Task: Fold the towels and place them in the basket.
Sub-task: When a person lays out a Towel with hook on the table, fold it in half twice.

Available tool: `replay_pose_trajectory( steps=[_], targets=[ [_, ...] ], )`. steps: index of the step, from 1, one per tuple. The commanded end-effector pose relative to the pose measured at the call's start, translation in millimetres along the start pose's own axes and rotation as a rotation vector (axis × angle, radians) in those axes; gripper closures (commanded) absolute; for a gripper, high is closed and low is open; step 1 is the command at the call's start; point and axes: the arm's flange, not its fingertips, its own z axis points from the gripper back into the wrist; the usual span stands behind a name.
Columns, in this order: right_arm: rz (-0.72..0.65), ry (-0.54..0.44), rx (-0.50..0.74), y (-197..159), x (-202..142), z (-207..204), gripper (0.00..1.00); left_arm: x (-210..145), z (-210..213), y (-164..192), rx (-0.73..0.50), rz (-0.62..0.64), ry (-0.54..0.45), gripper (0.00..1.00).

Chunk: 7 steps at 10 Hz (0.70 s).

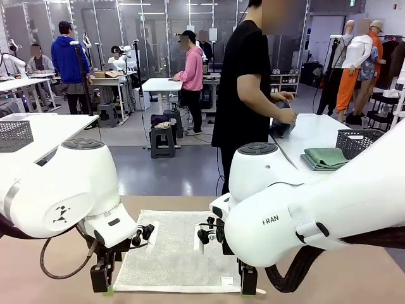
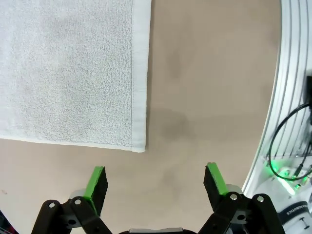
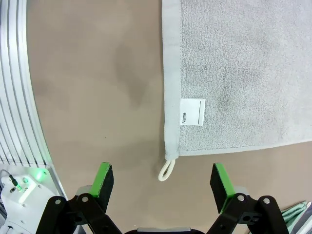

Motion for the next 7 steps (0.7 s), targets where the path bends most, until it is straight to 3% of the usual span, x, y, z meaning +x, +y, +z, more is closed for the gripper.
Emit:
replay_pose_trajectory(
  steps=[1, 7],
  targets=[
    [0.002, 0.001, 0.0, 0.2, -0.4, -0.6, 0.0, 2.2, -0.1, -0.6, -0.005, -0.005, 0.009, 0.0],
    [0.022, 0.022, -0.012, 15.3, 0.6, -6.9, 0.0, -5.9, -23.2, -1.5, 0.01, -0.012, -0.009, 0.0]
  ],
)
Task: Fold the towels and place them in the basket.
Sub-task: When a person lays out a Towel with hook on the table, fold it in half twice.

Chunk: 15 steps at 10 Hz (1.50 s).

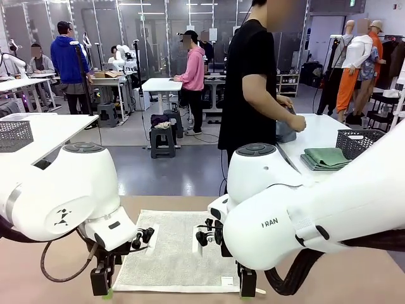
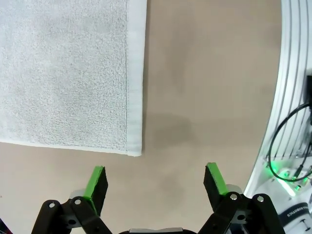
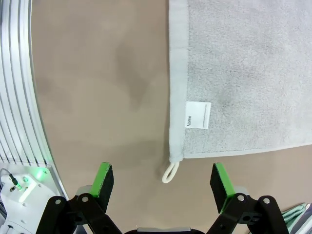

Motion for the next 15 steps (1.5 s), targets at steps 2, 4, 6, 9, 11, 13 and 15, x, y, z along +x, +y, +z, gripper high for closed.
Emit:
replay_pose_trajectory(
  steps=[2, 4, 6, 9, 11, 13, 15],
  targets=[
    [-0.002, 0.028, -0.012, 13.1, -2.6, -16.6, 0.0, -6.5, -22.9, -1.8, 0.035, -0.037, -0.022, 0.0],
    [0.03, 0.022, -0.027, 14.2, -5.9, -27.1, 0.0, -8.8, -34.2, 0.9, 0.053, -0.068, -0.035, 0.0],
    [0.047, 0.007, -0.033, 12.8, -10.5, -33.3, 0.0, -13.2, -38.5, 2.6, 0.093, -0.08, -0.051, 0.0],
    [0.05, 0.001, -0.033, 7.9, -14.8, -41.5, 0.0, -12.7, -45.9, 7.0, 0.076, -0.07, -0.045, 0.0],
    [0.048, 0.003, -0.024, 6.2, -16.8, -45.5, 0.0, -13.6, -46.6, 7.5, 0.072, -0.067, -0.046, 0.0],
    [0.053, 0.003, -0.026, 2.0, -19.4, -49.5, 0.0, -14.8, -48.1, 8.9, 0.063, -0.07, -0.044, 0.0],
    [0.055, 0.001, -0.025, -1.8, -20.7, -52.3, 0.0, -15.2, -49.3, 10.0, 0.056, -0.069, -0.046, 0.0]
  ],
)
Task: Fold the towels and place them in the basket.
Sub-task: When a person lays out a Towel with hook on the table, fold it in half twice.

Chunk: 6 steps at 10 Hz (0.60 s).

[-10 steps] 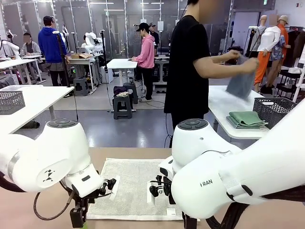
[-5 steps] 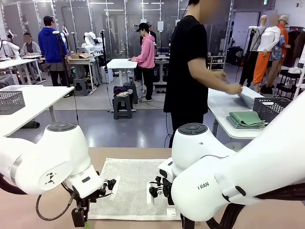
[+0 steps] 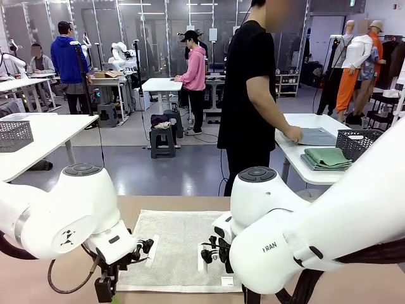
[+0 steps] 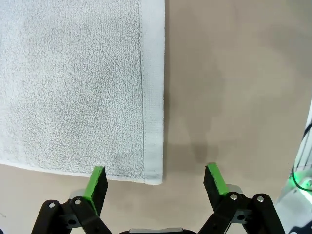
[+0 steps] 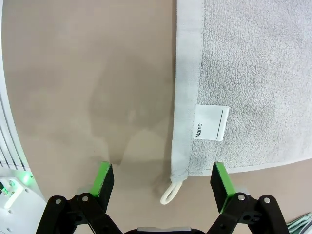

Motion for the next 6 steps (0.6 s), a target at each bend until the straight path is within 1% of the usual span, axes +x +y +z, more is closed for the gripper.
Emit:
replay_pose_trajectory(
  steps=[1, 6],
  targets=[
    [0.034, -0.008, -0.019, -0.3, -9.8, -5.7, 0.0, -9.7, -4.9, -5.1, 0.014, -0.021, -0.002, 0.0],
    [0.034, -0.014, -0.013, -5.5, -11.7, -10.0, 0.0, -14.0, -12.1, -3.0, 0.001, -0.024, -0.009, 0.0]
  ],
)
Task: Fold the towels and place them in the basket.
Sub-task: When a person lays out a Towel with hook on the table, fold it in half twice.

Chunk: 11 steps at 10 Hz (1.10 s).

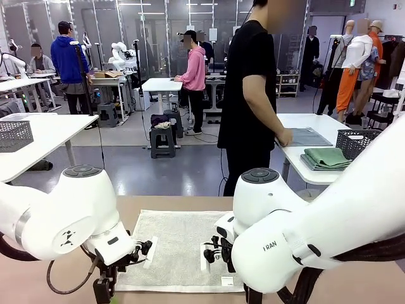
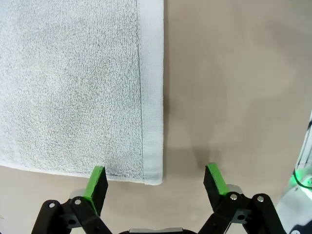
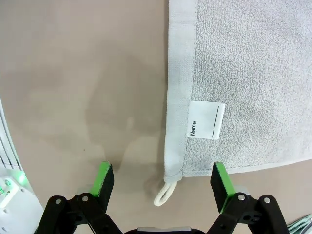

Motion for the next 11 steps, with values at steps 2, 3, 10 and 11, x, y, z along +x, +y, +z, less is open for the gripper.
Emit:
replay_pose_trajectory(
  steps=[2, 3, 10, 11],
  targets=[
    [0.027, -0.012, -0.008, 0.4, -6.3, -5.1, 0.0, -9.0, -8.3, -5.1, 0.007, -0.017, -0.017, 0.0],
    [0.027, -0.013, -0.008, -0.1, -6.5, -5.4, 0.0, -10.1, -9.4, -5.1, 0.006, -0.02, -0.018, 0.0],
    [0.021, -0.018, 0.005, -0.8, -7.8, -9.8, 0.12, -13.8, -13.5, -5.5, 0.019, -0.019, -0.032, 0.0],
    [0.026, -0.022, -0.001, -0.7, -7.9, -9.7, 0.2, -14.7, -13.9, -6.2, 0.026, -0.022, -0.017, 0.15]
  ],
)
